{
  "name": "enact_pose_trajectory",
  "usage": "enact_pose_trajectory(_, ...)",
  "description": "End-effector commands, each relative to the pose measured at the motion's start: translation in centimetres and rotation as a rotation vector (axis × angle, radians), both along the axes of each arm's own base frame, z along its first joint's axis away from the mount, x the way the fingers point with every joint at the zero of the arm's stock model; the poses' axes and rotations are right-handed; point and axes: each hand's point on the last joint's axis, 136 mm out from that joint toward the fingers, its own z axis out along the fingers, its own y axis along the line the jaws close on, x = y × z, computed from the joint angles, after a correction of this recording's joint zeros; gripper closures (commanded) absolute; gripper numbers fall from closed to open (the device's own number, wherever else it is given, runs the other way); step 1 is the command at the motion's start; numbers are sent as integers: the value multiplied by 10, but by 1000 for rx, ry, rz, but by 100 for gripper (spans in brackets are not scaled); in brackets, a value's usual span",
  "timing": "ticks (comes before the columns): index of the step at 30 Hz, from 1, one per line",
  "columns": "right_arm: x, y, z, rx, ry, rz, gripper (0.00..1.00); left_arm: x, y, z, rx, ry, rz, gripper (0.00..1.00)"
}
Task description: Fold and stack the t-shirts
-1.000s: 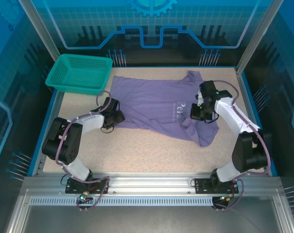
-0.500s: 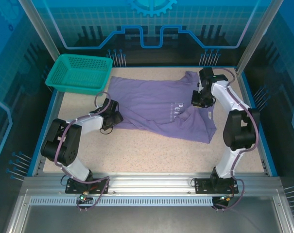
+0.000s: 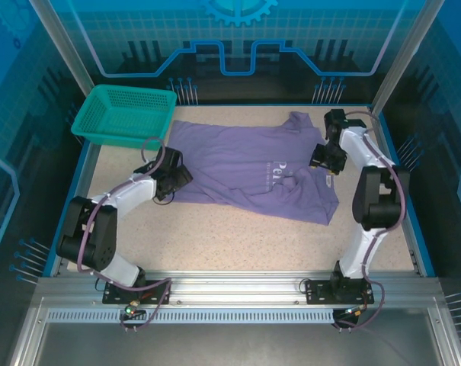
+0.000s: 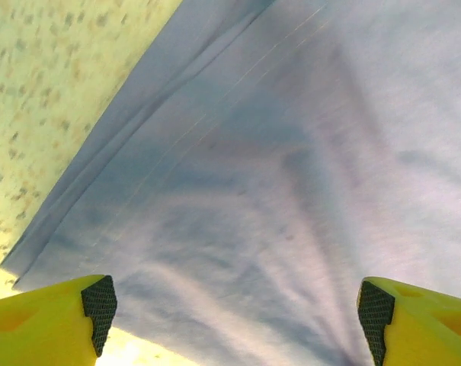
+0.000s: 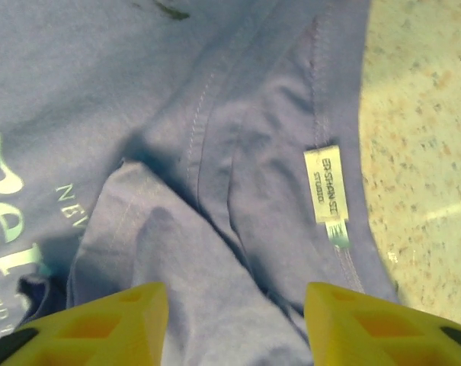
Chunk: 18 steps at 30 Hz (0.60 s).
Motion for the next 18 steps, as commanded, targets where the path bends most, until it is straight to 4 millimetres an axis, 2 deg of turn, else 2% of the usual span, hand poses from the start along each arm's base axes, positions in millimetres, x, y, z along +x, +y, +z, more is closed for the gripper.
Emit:
enact_pose_trajectory(1, 0, 15, 36, 105, -172, -22, 41, 16, -2, 18, -33, 28, 5, 14)
enact_pose_trajectory(4, -10, 44, 35, 230, -223, 47, 33, 28, 3, 15, -31, 67, 10, 12)
enact_pose_trajectory(9, -35, 77, 14, 254, -136, 135, 28, 43, 10, -2, -17, 164, 7, 15)
enact_pose_trajectory(13, -65, 95, -5, 278, -92, 144, 29, 34, -18, -8, -96, 171, -46, 23)
enact_pose_trajectory(16, -86, 117, -17, 361, -93, 159, 33, 25, -49, 6, -106, 116, -140, 31)
enact_pose_trajectory(18, -96, 124, -22, 349, -91, 182, 33, 18, -60, 7, -89, 90, -176, 34)
